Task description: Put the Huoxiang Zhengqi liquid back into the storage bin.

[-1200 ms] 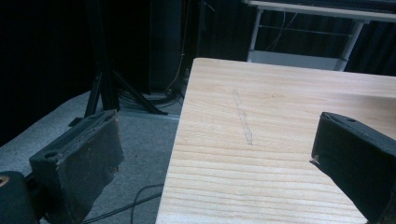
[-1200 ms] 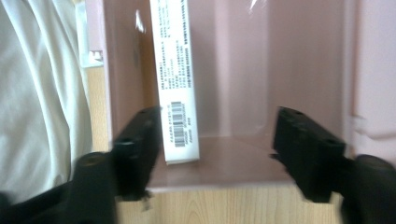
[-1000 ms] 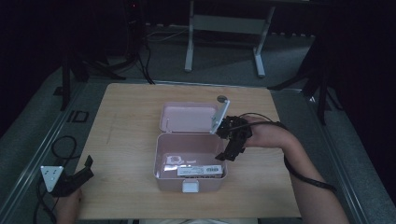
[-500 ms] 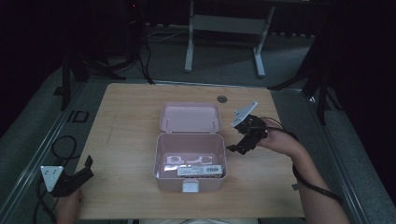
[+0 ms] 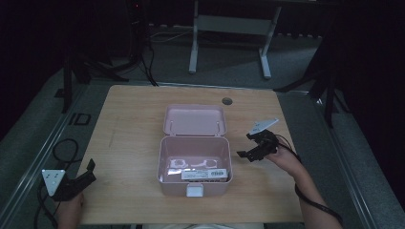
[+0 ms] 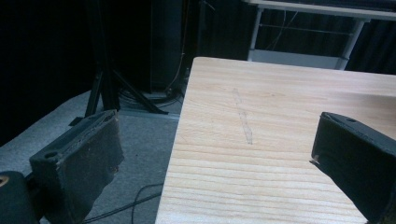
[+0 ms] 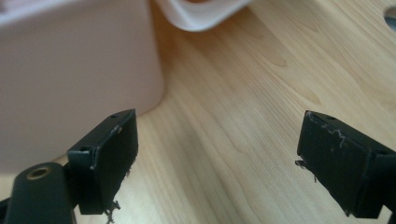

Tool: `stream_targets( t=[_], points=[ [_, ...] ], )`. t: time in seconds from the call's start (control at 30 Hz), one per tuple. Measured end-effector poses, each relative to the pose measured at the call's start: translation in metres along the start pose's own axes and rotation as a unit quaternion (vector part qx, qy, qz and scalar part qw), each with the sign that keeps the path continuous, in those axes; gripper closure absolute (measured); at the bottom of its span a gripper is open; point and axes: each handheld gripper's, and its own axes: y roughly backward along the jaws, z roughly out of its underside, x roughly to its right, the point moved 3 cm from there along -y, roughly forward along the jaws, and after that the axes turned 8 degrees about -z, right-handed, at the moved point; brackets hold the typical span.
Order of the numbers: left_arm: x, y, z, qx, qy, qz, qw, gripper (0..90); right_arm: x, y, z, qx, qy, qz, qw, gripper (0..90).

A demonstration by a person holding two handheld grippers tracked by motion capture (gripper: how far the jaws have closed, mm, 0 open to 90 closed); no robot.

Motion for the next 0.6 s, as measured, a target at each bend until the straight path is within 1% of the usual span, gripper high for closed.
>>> stream_targets(
  t=[0.03,0.07,0.17,0.2,0.23,0.27,0.3,0.37,0.4,0.43,0.5,0.53,0.57,0.6],
  points=[
    [0.0,0.0,0.0,0.001,0.0,0.0,1.0,2.1,0.003,-0.002,0.005,0.015,-0.012,0.007,0.9998,12.2],
    [0.0,0.0,0.0,0.0,0.0,0.0,1.0,2.1,0.007,-0.006,0.013,0.028,-0.022,0.02,0.9991,12.2],
    [0.0,0.0,0.0,0.0,-0.002,0.0,1.0,2.1,0.012,-0.01,0.024,0.038,-0.034,0.04,0.9979,12.2],
    [0.0,0.0,0.0,0.001,-0.003,0.001,1.0,2.1,0.013,-0.012,0.029,0.039,-0.037,0.043,0.9977,12.2],
    [0.001,0.0,0.0,0.002,-0.004,0.0,1.0,2.1,0.014,-0.013,0.032,0.039,-0.036,0.051,0.9973,12.2],
    [0.001,0.0,0.0,0.003,-0.004,0.0,1.0,2.1,0.016,-0.015,0.036,0.04,-0.039,0.065,0.9963,12.2],
    [0.001,0.0,0.0,0.002,-0.005,0.001,1.0,2.1,0.018,-0.016,0.04,0.045,-0.043,0.071,0.9955,12.1],
    [0.001,0.0,0.0,0.002,-0.004,0.0,1.0,2.1,0.022,-0.016,0.047,0.06,-0.052,0.093,0.9925,12.2],
    [0.001,0.0,0.0,0.002,-0.004,0.001,1.0,2.1,0.025,-0.014,0.051,0.074,-0.06,0.104,0.99,12.2],
    [0.001,0.0,0.0,0.002,-0.004,0.001,1.0,2.1,0.026,-0.013,0.053,0.083,-0.066,0.107,0.9886,12.2],
    [0.001,0.0,0.0,0.003,-0.004,0.001,1.0,2.1,0.03,-0.011,0.059,0.101,-0.08,0.122,0.9841,12.4],
    [0.001,0.001,0.0,0.003,-0.005,0.001,1.0,2.1,0.032,-0.009,0.063,0.111,-0.09,0.122,0.9822,12.4],
    [0.001,0.001,0.0,0.003,-0.005,0.001,1.0,2.1,0.034,-0.009,0.066,0.115,-0.097,0.128,0.9803,12.4],
    [0.001,0.0,0.0,0.003,-0.005,0.0,1.0,2.1,0.035,-0.008,0.069,0.119,-0.099,0.14,0.978,12.4]
  ],
)
